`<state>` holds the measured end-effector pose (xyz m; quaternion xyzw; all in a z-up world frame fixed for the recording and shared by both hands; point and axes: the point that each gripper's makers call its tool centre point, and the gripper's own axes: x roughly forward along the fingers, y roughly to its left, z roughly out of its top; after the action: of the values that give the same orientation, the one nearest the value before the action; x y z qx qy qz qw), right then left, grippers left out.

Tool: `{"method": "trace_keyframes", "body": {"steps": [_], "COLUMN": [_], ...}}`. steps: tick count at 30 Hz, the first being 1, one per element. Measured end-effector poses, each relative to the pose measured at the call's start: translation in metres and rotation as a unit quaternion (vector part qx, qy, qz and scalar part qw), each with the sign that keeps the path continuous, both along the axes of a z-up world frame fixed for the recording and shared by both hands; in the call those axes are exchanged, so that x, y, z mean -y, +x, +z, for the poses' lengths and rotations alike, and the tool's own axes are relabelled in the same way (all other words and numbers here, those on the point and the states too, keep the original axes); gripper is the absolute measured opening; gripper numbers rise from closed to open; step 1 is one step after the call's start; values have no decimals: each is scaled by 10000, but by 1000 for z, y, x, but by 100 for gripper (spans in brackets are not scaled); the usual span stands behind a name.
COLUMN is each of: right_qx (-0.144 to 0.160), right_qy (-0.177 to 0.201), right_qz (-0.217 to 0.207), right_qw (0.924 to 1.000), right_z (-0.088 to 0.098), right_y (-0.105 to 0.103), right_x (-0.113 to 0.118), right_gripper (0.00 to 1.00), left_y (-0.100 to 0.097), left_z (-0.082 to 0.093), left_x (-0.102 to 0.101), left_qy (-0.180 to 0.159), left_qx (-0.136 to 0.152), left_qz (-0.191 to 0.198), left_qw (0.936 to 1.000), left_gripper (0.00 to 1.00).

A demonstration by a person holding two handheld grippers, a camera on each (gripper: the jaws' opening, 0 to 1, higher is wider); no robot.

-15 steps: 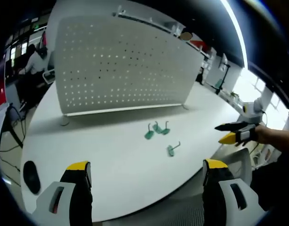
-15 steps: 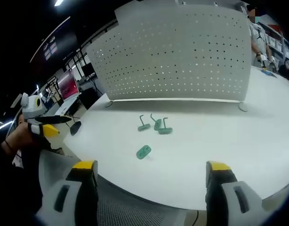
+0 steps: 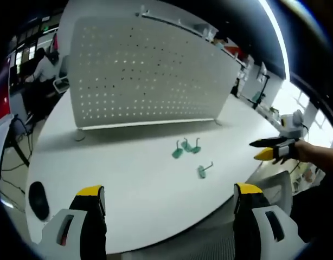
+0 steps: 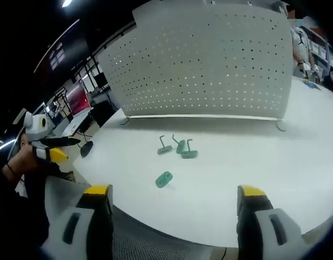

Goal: Insert the hook assembly into the mounting plate slot until the hook locks in place.

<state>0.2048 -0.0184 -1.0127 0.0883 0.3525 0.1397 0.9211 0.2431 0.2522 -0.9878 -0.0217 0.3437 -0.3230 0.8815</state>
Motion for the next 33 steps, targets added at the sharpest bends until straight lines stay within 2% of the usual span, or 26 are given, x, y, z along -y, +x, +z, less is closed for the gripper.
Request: {"method": "trace_keyframes", "body": {"steps": [1, 3, 13, 27, 33], "right_qx": [87, 75, -107, -211, -70], "right_qy": [-27, 11, 118, 112, -42], "right_qz": [-53, -82, -102, -18, -173], "right_qw": [9999, 9999, 9998, 9997, 9998], "right_z": [2, 0, -9, -15, -9], "right_y": [1, 1, -8, -11, -11], "right_x": [2, 3, 6, -2, 9], "right_gripper": [91, 91, 90, 89, 92], "left_y": [1, 2, 3, -4, -1], "left_z": [1, -2, -4, -8, -3], "left_x": [0, 1, 15, 7, 8], "left_qy": [35, 67, 35, 65, 60], "left_qx": [52, 10, -62, -140, -13], "left_qz": [-9, -24, -167, -118, -113], "left_qw": [10000, 10000, 9998, 9998, 9999], "left_gripper": [100, 100, 100, 100, 100]}}
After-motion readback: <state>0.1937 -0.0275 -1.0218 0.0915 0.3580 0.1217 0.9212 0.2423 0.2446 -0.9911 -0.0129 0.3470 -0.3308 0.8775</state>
